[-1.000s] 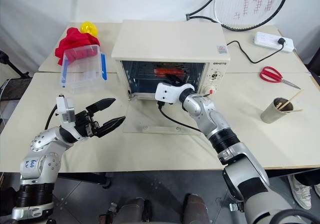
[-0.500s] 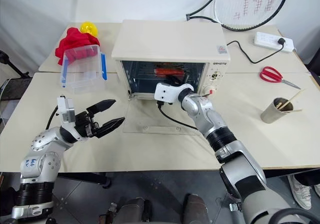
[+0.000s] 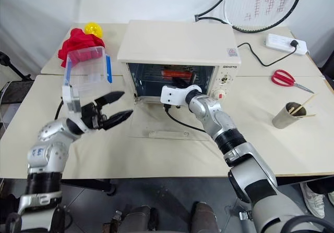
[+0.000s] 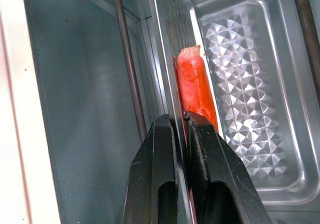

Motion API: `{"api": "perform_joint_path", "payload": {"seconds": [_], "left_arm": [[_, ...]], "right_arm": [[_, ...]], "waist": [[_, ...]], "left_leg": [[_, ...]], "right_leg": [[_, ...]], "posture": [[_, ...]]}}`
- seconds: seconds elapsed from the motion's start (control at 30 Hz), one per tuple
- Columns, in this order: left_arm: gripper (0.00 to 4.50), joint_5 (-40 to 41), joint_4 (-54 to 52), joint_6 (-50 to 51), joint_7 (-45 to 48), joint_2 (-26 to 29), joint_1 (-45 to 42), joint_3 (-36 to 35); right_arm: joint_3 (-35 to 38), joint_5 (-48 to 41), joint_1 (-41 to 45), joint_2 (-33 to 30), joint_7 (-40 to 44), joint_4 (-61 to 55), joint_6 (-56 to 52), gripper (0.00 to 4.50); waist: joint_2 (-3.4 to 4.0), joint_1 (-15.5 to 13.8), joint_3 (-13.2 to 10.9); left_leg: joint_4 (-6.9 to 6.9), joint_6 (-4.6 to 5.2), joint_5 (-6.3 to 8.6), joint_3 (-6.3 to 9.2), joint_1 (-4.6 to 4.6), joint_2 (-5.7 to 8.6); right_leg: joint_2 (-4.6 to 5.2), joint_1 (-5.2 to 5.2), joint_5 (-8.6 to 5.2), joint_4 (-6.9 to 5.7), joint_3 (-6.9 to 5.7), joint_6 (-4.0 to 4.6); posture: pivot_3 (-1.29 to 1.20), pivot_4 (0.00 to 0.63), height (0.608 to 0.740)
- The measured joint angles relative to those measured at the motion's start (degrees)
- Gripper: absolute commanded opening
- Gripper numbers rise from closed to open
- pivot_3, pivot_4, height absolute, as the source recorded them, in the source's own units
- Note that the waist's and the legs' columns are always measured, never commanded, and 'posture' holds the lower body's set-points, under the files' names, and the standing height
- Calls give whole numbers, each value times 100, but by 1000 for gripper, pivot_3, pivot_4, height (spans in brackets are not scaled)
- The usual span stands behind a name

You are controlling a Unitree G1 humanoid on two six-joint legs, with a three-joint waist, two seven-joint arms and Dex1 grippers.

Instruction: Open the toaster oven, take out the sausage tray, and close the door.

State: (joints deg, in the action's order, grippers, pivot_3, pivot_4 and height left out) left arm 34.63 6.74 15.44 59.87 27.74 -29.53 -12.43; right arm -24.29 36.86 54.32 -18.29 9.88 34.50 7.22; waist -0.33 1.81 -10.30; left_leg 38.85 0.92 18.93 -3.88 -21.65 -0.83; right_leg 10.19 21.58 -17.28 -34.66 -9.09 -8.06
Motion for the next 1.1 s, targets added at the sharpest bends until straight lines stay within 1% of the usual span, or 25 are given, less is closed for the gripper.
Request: {"api": "perform_joint_path", "payload": {"seconds": [0.13, 0.2, 0.33, 0.43, 0.67, 0.97, 1.1], "left_arm": [[4500, -116, 875, -187, 229, -35, -928, 136], [4500, -191, 1290, -295, 362, -41, -1222, 198], [4500, -370, 1975, -482, 602, -112, -1443, 290], [4500, -418, 2343, -565, 718, -192, -1581, 297], [4500, -465, 2747, -532, 855, -224, -1805, 289], [4500, -579, 2988, -503, 909, -269, -1987, 293], [4500, -653, 3221, -530, 985, -276, -2153, 307]], "right_arm": [[0, 5, -2, -54, 97, -54, 55, 43], [0, 5, -4, -70, 151, -89, 84, 43], [-5, 8, -37, -149, 294, -225, 146, 43], [-1, 7, -189, -255, 459, -533, 141, 43], [89, -13, -928, -381, 995, -1858, -183, 43], [230, -11, -1914, -541, 1667, -3512, -718, 43], [337, -9, -2707, -659, 1925, -4594, -940, 43]], "waist": [[0, 5, 0], [0, 14, 0], [0, 23, 0], [-1, 17, -1], [-2, 2, -1], [-3, -19, -1], [-4, -56, -2]], "left_leg": [[-8, 0, 0, -5, -2, 0], [-15, 0, 0, -7, -1, 0], [-27, 0, 0, -22, -2, 0], [-29, 0, 0, -22, -2, -1], [-16, -2, -2, -27, -3, -2], [-4, -2, -1, -41, -3, -2], [2, -2, -1, -38, -9, 0]], "right_leg": [[-5, 0, 0, 1, -6, 0], [-5, 0, 0, 2, -9, 0], [-9, 2, 0, 1, -15, 0], [-9, 2, 0, 1, -16, 0], [-9, 2, 0, -1, -13, 0], [-8, 2, 0, 1, -7, 0], [-8, 1, 0, 2, -7, 0]], "posture": [[0, 150, 740], [0, 150, 740], [0, 150, 740], [0, 150, 740], [0, 150, 740], [0, 150, 740], [0, 150, 740]]}}
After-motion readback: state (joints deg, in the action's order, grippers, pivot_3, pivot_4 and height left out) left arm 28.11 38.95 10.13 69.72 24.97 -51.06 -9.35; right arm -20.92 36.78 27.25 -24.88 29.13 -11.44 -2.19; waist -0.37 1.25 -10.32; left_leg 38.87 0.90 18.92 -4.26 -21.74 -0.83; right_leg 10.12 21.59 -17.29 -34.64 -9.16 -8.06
